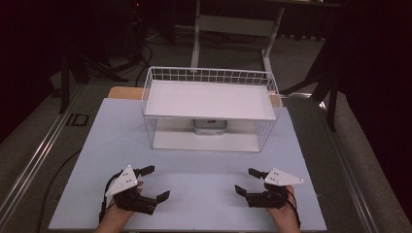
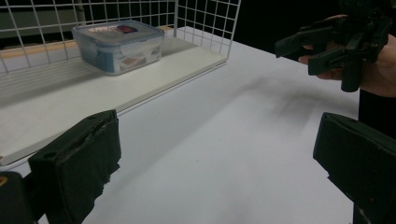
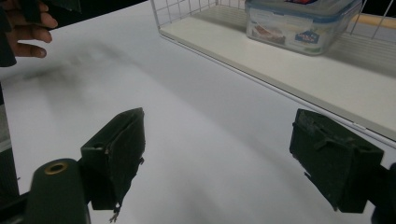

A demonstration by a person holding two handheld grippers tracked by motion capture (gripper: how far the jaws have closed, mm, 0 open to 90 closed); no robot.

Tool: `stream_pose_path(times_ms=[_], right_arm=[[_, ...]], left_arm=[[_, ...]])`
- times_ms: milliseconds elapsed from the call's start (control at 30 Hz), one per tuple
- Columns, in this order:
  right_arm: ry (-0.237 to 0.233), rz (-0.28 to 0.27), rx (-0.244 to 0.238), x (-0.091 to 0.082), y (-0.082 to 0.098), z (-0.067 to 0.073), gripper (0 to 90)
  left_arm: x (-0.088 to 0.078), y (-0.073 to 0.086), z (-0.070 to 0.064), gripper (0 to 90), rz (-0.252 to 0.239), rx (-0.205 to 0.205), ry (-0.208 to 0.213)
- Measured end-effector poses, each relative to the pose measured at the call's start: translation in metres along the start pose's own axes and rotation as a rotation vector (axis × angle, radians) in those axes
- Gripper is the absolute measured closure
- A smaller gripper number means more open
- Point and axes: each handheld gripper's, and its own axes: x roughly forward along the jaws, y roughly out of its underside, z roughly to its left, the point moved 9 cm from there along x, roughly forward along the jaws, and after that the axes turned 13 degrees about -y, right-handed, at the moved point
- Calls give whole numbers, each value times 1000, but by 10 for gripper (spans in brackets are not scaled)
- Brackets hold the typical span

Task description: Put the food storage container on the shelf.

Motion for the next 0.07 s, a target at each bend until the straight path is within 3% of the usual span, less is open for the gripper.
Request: stream_pose_path(times_ms=[67], right_arm=[[0,-1,14,0,1,-2,181]], left_arm=[[0,0,0,20,3,-3,0]])
